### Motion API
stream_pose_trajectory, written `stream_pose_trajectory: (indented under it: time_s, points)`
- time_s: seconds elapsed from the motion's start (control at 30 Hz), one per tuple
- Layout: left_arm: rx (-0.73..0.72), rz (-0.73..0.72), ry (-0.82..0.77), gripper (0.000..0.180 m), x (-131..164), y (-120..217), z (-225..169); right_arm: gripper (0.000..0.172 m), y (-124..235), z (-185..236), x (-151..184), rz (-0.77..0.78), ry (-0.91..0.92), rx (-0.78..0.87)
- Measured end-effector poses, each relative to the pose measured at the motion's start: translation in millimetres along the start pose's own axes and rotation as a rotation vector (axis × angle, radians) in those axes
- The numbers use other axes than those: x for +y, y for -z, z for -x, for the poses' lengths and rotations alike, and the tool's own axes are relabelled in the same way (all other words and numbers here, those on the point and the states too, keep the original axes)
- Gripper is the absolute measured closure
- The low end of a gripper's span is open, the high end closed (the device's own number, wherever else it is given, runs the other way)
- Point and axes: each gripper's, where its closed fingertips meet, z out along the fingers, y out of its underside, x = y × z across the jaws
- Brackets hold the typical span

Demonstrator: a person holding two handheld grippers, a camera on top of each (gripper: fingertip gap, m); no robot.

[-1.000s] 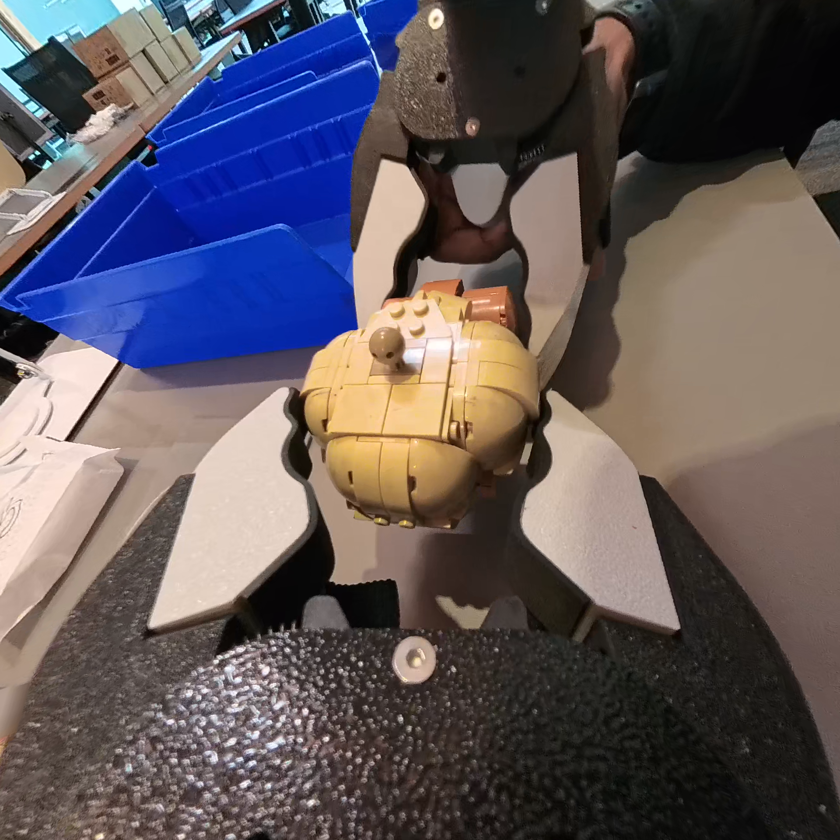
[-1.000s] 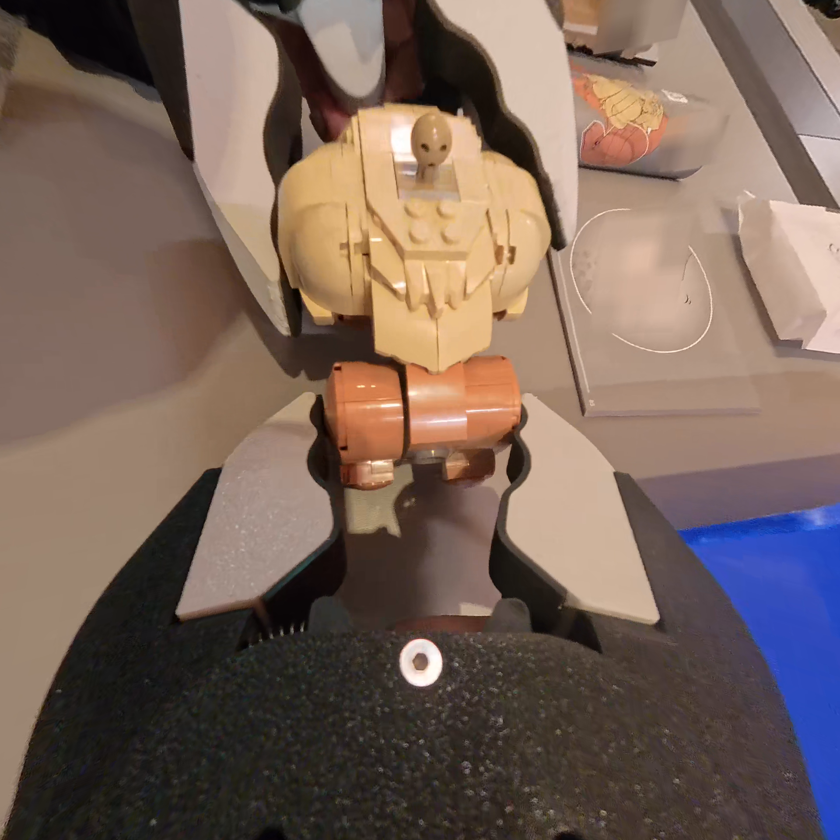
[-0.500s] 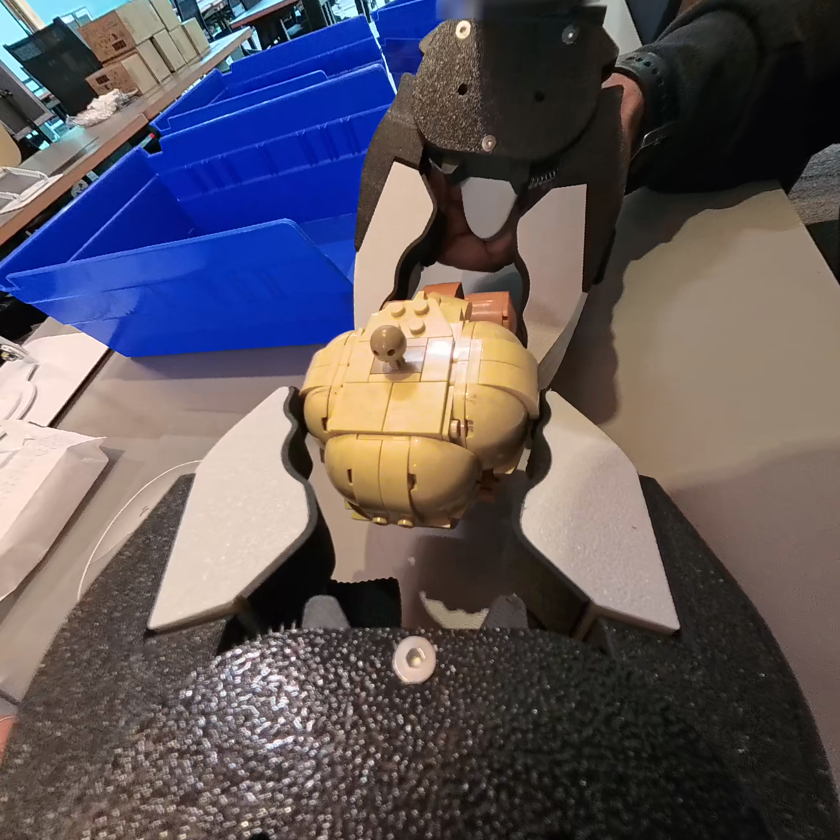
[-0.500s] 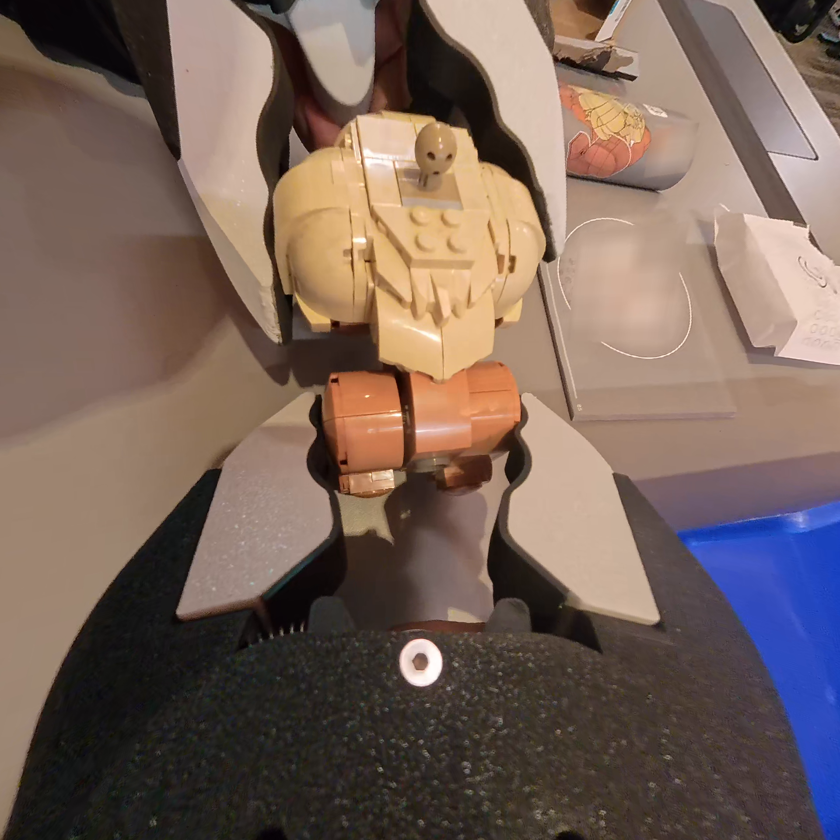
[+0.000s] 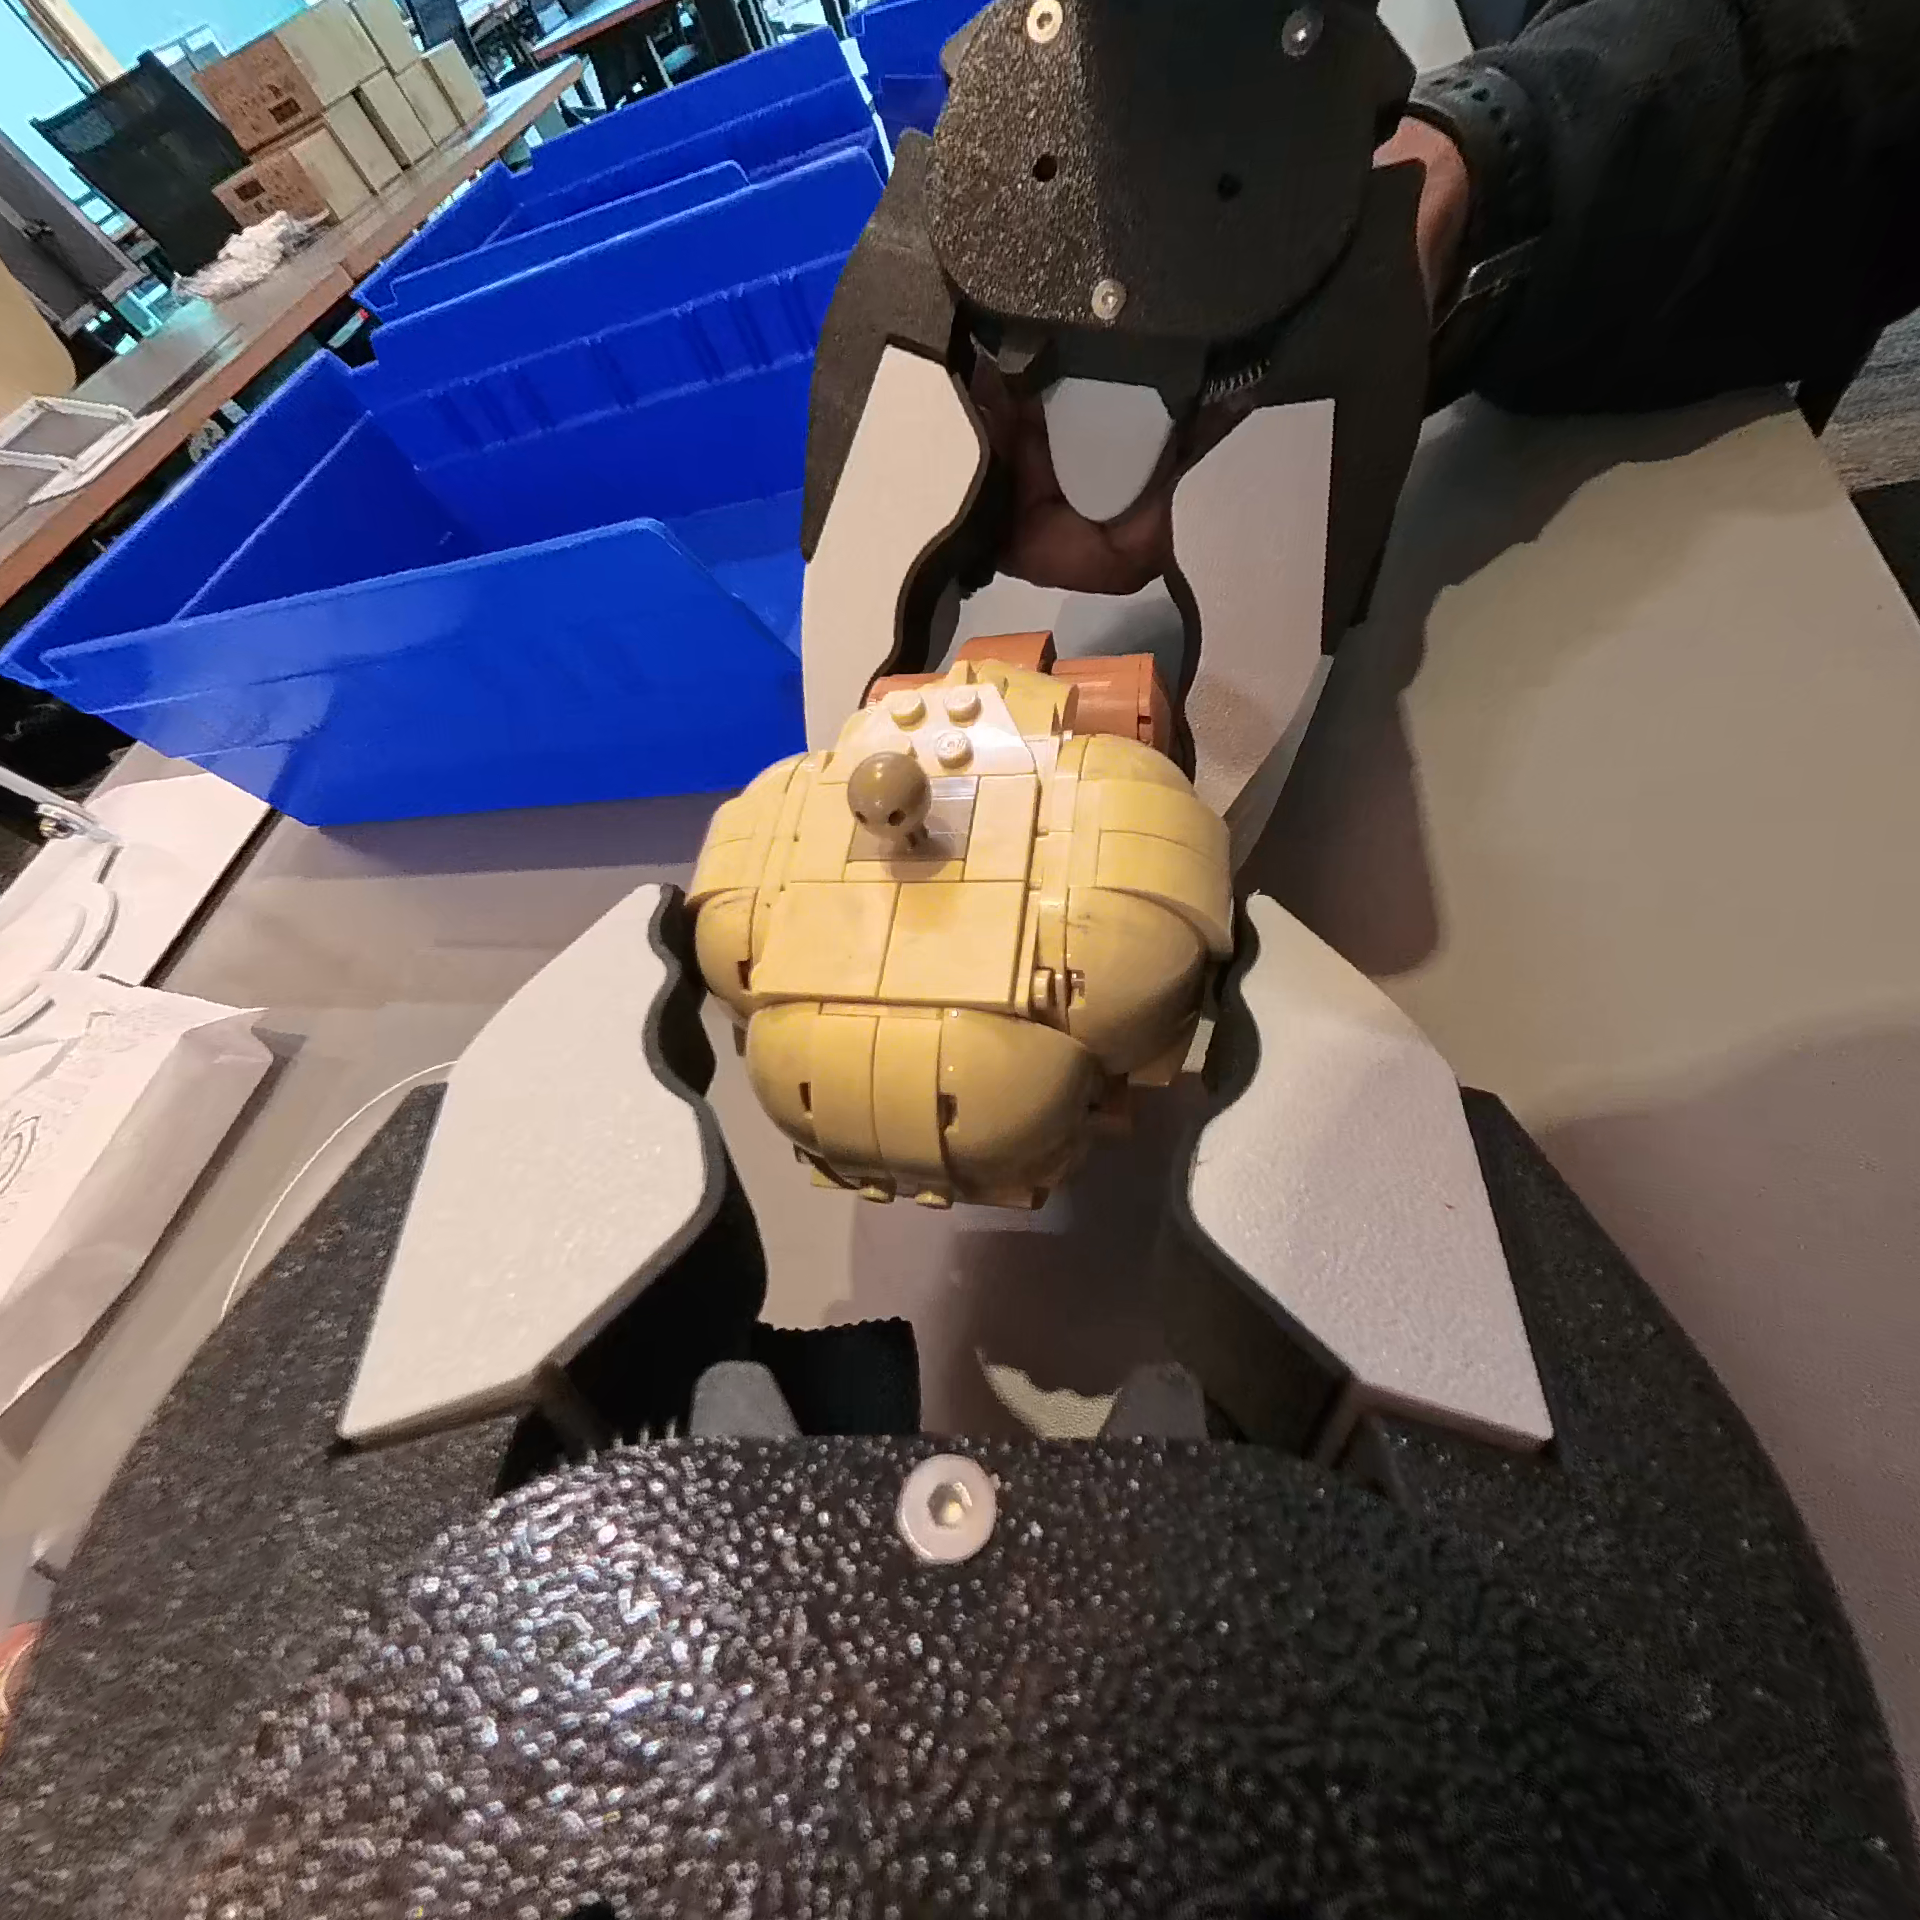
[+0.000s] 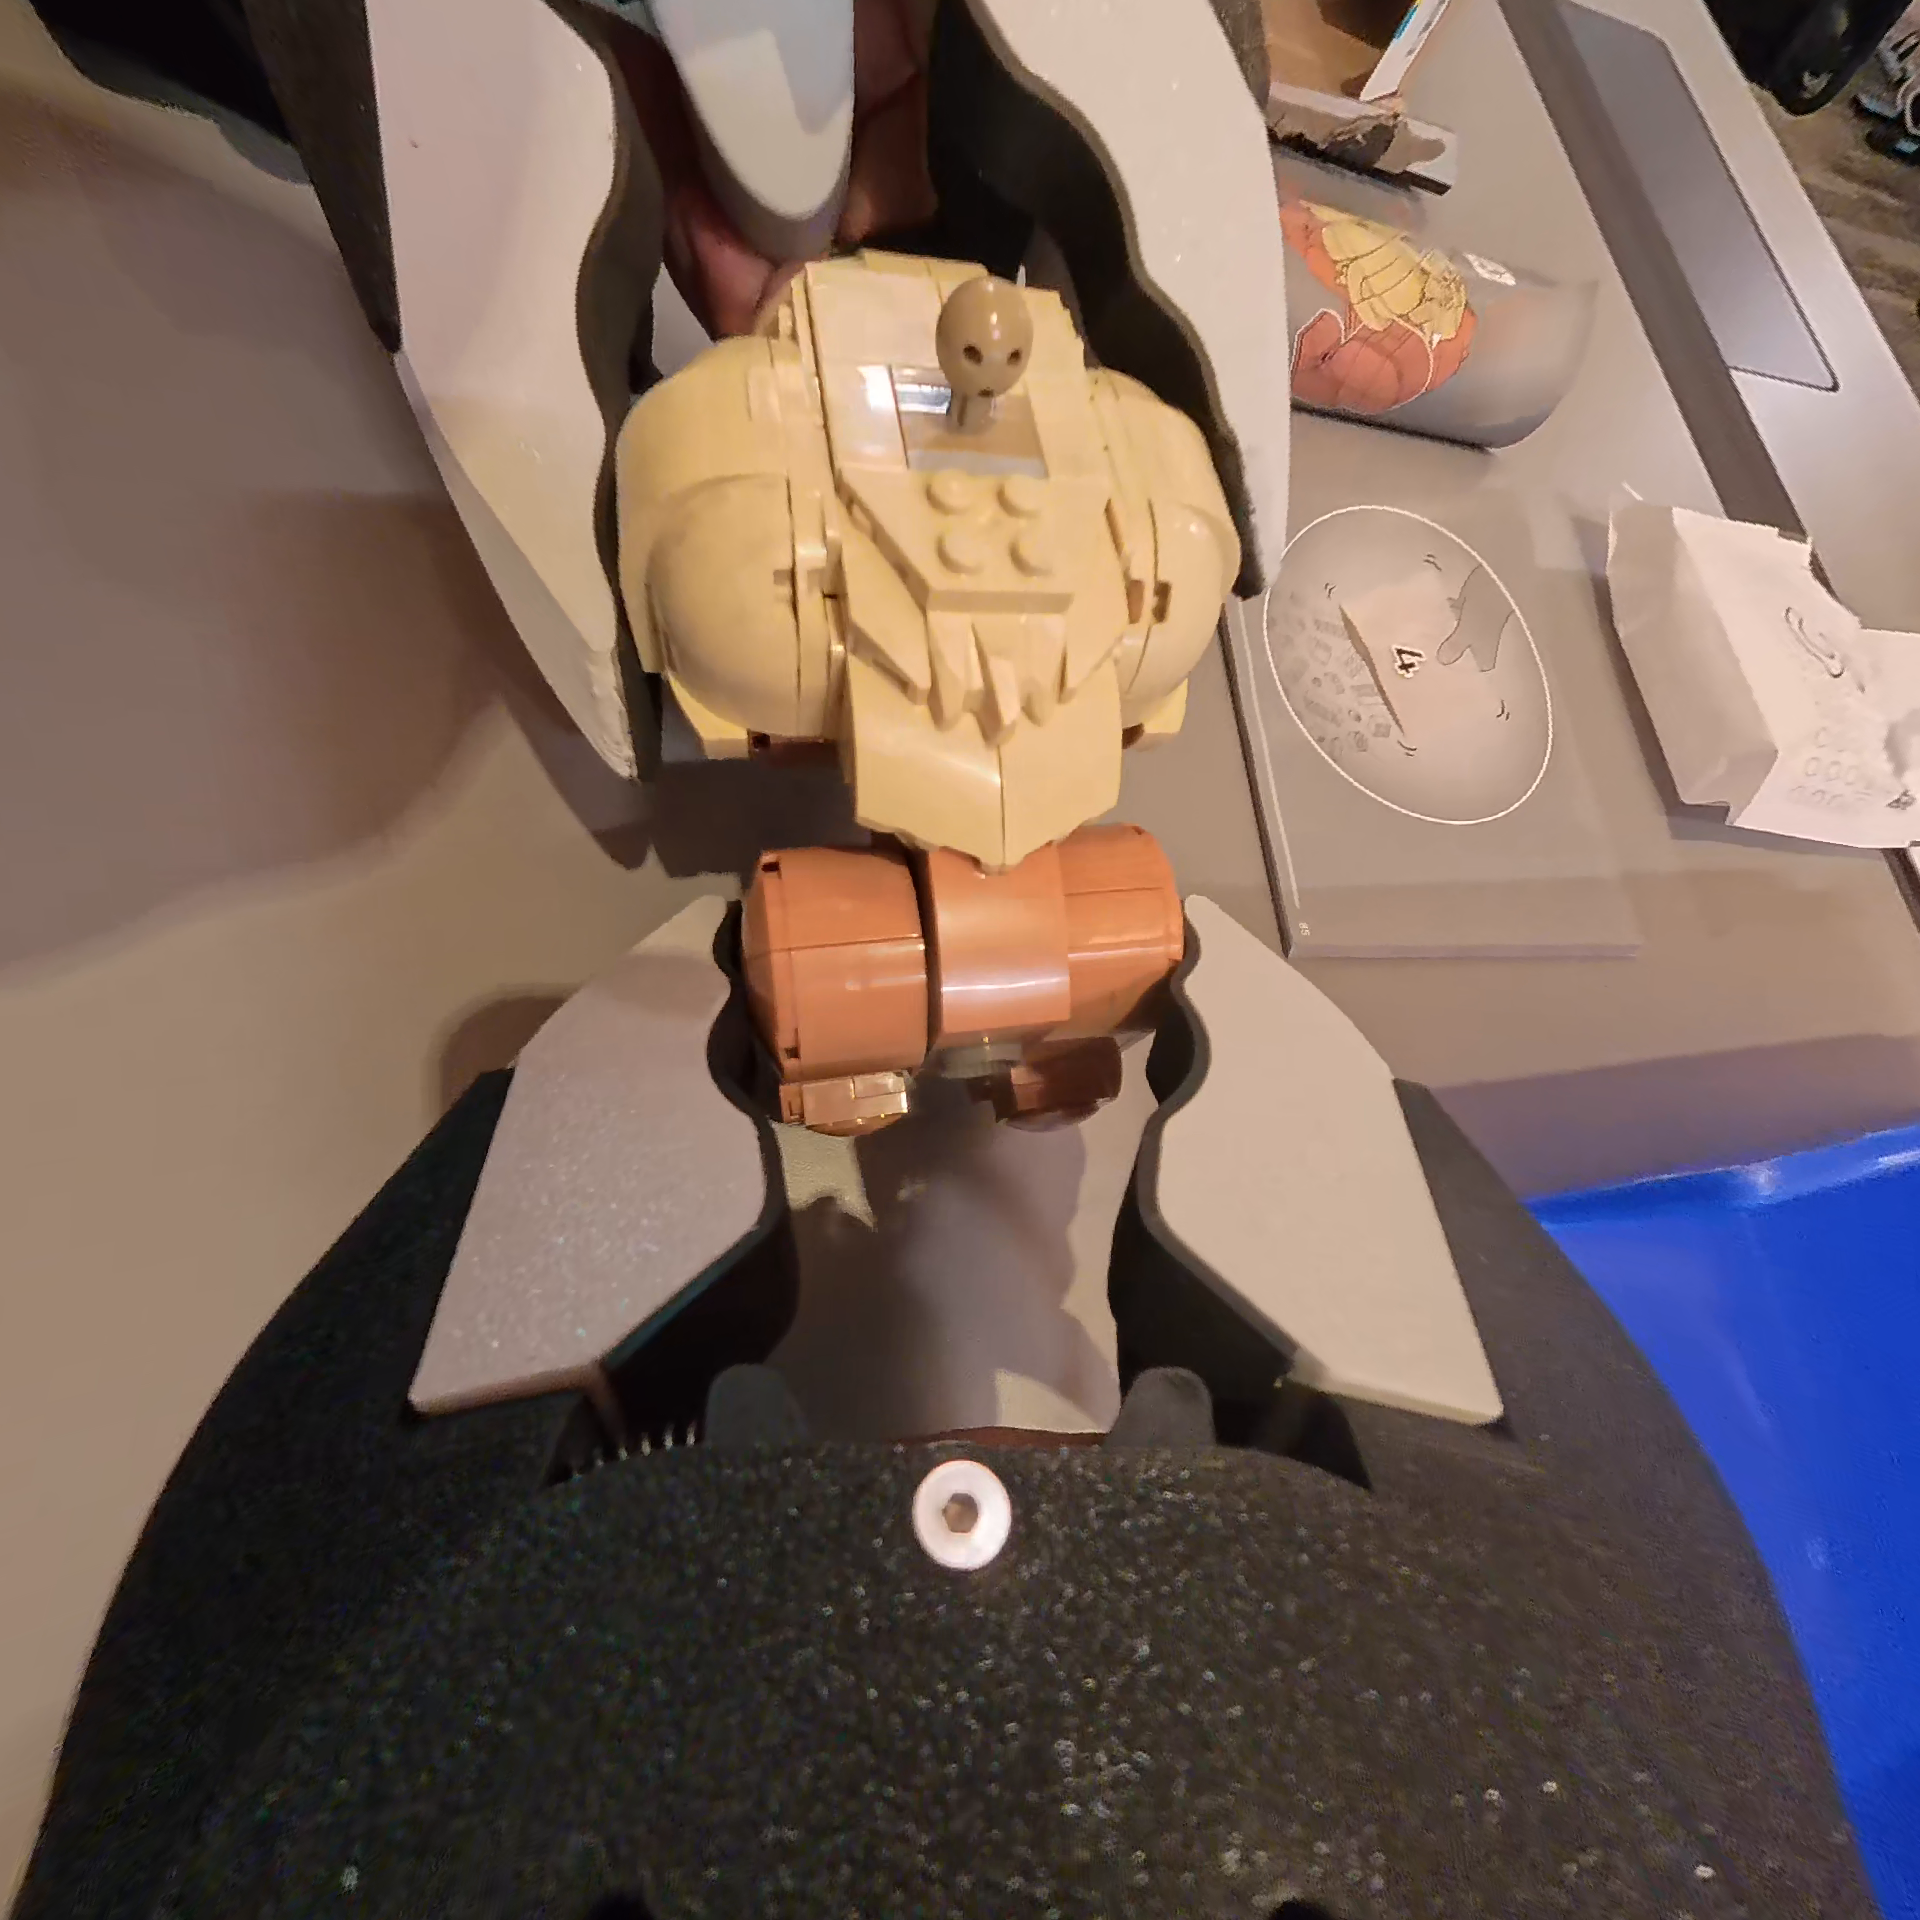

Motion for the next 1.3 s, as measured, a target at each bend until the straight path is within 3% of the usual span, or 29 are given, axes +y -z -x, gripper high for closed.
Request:
stream_pose_trajectory:
  time_s: [0.33,0.57,1.3]
  points:
    - [-0.025,-0.048,-0.028,0.086,-4.3,1.5,5.0,0.092,4.2,-3.0,-11.2,-0.082,-0.008,0.016]
    - [-0.028,-0.104,-0.190,0.086,-7.7,2.9,-1.0,0.099,3.7,2.6,-7.8,-0.075,0.005,-0.014]
    - [-0.003,-0.072,-0.147,0.086,-5.8,2.0,-3.7,0.101,2.5,5.3,-5.7,-0.033,0.025,-0.027]
